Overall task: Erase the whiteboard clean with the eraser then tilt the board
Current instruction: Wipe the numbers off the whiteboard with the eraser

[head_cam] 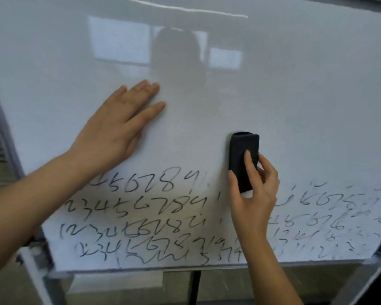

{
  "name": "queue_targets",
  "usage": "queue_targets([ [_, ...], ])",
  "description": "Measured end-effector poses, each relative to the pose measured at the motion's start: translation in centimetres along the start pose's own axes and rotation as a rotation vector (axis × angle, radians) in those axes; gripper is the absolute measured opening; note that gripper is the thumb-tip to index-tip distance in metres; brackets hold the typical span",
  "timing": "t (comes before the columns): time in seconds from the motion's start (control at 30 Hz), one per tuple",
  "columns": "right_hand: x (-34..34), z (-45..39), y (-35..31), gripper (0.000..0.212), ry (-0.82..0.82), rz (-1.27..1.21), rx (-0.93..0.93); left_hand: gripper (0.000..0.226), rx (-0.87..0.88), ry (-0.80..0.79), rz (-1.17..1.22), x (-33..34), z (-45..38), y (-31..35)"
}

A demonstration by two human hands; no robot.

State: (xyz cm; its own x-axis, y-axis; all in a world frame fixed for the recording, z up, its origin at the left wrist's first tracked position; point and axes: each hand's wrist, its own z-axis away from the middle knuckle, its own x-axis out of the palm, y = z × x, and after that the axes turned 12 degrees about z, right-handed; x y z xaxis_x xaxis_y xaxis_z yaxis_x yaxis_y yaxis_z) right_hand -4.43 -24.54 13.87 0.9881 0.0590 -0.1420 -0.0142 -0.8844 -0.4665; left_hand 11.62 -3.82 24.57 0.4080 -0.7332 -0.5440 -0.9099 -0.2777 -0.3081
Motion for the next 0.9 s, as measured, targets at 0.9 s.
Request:
queue_targets([
  [0.9,15.6,5.0,-15.7,0.033,0.044,0.175,-0.783,0.042,-0.051,0.068,-0.310,-6.1,9.9,-12.2],
])
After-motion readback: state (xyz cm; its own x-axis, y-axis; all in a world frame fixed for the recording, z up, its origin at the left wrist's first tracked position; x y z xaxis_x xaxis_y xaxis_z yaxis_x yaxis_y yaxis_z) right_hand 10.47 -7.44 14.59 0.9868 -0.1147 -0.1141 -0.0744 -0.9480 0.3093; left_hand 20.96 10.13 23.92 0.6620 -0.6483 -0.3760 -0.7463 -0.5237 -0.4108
